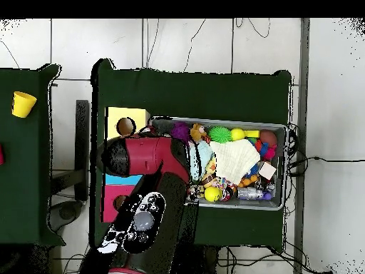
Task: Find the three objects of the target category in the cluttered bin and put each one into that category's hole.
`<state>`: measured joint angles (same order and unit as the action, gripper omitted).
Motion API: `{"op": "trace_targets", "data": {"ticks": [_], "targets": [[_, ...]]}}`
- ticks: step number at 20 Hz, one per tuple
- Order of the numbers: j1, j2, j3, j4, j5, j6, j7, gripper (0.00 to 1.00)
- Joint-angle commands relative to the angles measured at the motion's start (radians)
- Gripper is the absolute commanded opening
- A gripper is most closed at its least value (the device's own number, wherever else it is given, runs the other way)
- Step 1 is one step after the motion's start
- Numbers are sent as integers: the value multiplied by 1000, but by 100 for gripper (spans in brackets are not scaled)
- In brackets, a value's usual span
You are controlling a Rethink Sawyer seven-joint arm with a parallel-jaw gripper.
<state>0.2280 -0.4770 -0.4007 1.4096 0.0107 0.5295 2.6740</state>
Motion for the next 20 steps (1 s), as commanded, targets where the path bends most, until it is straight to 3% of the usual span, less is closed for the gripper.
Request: {"op": "trace_targets", "data": {"ticks": [1,8,15,20], "targets": [[-51,33,158,111,-102,-33,-140,100],[-59,10,151,142,-157,17,-133,100],[-116,39,193,155,-195,-12,-141,100],[-163,47,237,166,-206,28,-162,100]]}}
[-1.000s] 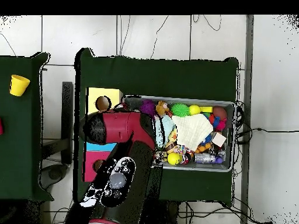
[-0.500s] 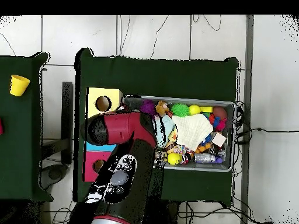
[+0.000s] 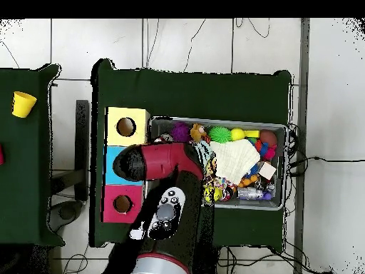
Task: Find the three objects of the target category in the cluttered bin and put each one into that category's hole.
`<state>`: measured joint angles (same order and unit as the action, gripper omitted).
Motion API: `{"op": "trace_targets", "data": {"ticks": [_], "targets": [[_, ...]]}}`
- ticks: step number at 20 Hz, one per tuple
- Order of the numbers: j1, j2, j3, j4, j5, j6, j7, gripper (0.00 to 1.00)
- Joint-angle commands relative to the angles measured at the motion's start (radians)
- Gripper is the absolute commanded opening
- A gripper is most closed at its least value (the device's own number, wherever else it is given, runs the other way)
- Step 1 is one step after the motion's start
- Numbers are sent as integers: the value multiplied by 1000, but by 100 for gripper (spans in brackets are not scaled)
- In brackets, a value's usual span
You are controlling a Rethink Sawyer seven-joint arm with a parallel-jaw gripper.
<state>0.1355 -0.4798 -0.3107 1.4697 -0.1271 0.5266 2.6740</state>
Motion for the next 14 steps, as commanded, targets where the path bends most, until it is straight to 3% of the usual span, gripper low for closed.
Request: {"op": "trace_targets", "data": {"ticks": [1,14], "targets": [[-73,54,149,106,-74,37,-160,100],[-121,110,191,135,-111,62,-124,100]]}}
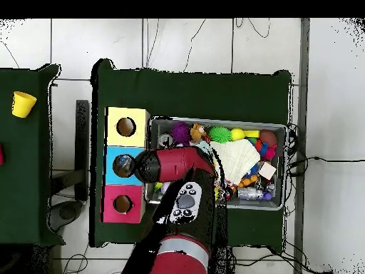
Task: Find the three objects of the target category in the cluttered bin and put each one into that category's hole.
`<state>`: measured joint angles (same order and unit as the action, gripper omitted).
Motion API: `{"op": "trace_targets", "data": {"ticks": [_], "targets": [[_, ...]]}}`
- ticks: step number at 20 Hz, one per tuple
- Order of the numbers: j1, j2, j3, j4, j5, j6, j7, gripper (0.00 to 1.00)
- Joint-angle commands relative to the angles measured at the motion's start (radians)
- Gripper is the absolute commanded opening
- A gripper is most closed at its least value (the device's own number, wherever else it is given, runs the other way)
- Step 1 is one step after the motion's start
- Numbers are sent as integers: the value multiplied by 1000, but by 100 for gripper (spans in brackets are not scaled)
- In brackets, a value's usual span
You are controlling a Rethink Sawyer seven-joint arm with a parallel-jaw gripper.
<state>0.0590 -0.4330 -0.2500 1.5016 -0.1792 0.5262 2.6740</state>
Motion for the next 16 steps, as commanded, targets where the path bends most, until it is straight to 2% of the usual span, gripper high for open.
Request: {"op": "trace_targets", "data": {"ticks": [1,6,11,16], "targets": [[-54,73,135,102,-63,53,-131,100],[-74,112,121,95,-88,21,-121,100],[-129,115,131,92,-133,1,-169,100],[-180,136,141,39,-208,-34,-213,100]]}}
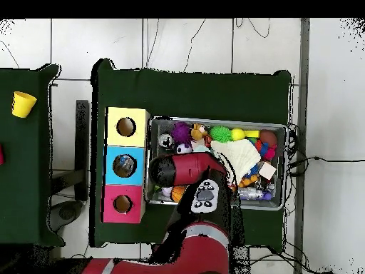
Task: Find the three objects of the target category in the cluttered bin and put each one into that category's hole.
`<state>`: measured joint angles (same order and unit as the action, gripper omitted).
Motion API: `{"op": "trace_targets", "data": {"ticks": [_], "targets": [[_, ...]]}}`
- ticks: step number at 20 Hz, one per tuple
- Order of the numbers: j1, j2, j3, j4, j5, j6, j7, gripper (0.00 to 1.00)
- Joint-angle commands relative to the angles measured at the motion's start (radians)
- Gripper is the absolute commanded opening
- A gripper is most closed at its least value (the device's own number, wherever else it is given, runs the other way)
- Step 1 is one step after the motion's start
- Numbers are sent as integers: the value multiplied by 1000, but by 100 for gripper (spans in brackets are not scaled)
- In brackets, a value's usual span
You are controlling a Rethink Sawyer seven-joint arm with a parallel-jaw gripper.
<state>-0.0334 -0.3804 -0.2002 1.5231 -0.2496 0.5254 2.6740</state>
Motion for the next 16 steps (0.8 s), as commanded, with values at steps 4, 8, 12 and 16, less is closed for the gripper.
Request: {"op": "trace_targets", "data": {"ticks": [4,8,12,16], "targets": [[-134,44,98,-2,-199,-14,-275,100],[-190,-41,125,-4,-240,76,-366,100],[-246,-128,165,-37,-254,221,-483,100],[-293,-166,208,-82,-268,323,-569,100]]}}
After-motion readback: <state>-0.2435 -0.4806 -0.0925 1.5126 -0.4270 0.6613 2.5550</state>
